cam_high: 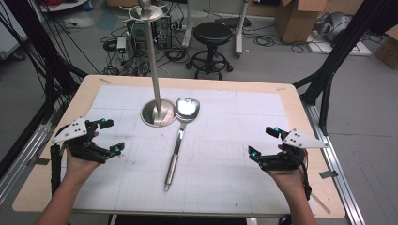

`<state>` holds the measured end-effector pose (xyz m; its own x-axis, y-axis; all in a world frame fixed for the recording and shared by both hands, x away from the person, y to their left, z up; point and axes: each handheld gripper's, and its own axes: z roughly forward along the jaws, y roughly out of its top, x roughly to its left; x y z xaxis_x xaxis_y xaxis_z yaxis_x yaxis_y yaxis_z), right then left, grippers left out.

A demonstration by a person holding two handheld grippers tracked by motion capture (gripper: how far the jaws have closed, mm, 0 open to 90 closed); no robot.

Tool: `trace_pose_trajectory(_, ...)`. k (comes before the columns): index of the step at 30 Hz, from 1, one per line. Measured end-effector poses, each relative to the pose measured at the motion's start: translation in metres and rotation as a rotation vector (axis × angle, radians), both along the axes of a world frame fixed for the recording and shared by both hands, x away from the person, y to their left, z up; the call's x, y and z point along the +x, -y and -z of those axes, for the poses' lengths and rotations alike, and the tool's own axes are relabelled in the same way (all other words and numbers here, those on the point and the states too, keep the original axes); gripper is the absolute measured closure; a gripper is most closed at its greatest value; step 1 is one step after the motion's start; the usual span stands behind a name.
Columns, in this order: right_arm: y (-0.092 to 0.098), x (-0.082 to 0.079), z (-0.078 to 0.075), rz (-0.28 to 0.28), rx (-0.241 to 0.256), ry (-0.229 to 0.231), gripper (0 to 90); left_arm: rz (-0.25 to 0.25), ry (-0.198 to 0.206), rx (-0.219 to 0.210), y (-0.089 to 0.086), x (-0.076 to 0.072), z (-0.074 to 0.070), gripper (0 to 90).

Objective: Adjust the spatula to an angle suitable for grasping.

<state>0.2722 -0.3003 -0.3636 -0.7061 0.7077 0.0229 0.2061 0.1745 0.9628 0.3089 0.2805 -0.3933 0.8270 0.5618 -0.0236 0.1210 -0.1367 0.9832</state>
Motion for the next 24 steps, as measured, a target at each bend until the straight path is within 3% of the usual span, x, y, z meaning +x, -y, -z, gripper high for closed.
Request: trace_pose_trajectory(24, 0.003, -0.001, 0.006, 0.008, -0.017, -0.027, 2.9, 0.009, -0.003, -0.005, 0.014, 0.003, -0.004, 1.7)
